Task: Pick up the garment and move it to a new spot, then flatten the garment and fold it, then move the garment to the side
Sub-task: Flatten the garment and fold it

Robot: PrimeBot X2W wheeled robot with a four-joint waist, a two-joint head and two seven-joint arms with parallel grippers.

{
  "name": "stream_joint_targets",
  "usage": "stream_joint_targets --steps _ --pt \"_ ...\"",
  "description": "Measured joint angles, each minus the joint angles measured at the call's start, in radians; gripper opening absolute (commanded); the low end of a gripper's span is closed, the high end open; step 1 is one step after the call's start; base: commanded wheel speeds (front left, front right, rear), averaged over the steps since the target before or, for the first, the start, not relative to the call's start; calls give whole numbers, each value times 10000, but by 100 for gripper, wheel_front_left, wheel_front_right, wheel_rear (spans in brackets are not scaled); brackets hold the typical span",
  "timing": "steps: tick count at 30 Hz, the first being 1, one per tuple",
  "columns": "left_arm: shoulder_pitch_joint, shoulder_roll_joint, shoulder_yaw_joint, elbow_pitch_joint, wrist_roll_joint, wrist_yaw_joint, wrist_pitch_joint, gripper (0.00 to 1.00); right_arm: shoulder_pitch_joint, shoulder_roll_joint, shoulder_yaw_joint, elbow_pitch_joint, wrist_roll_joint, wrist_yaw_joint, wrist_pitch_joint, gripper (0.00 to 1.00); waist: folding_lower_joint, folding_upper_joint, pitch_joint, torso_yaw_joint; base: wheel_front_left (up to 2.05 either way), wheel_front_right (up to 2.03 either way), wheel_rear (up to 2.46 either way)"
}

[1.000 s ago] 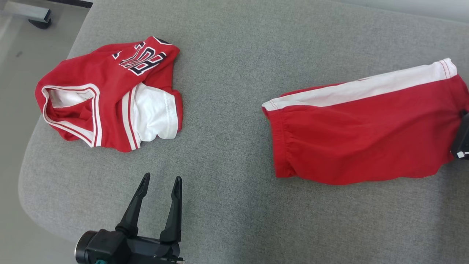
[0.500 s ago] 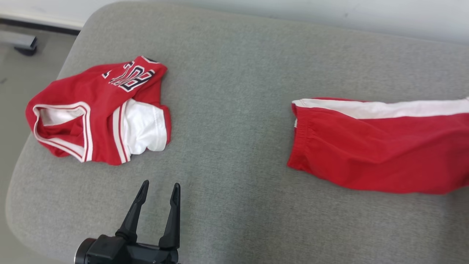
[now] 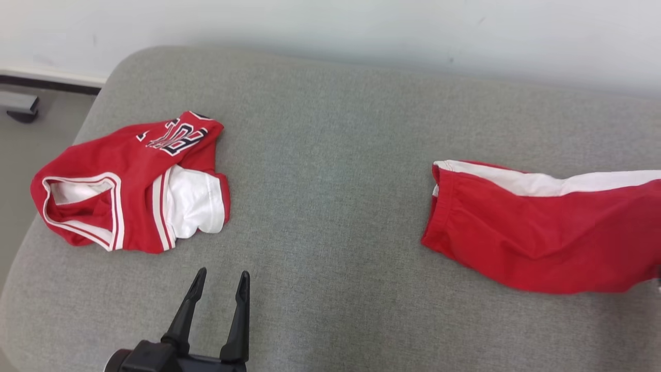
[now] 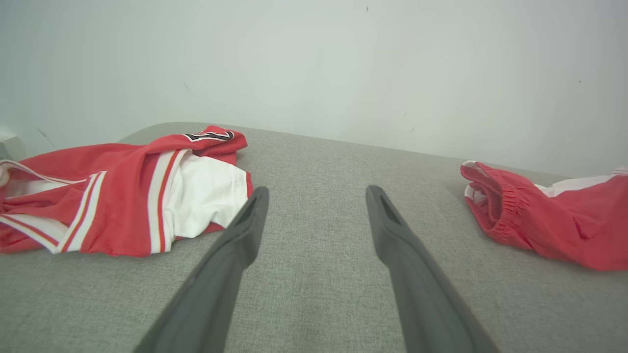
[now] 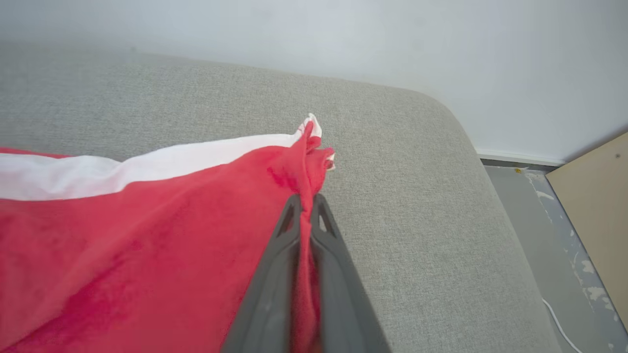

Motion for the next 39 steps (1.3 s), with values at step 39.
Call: stream_joint_targets --steps 39 --pt "352 -105 -205 345 -186 0 0 100 -2288 792 6790 3490 2569 0 -727 0 1 1 -845 905 0 0 0"
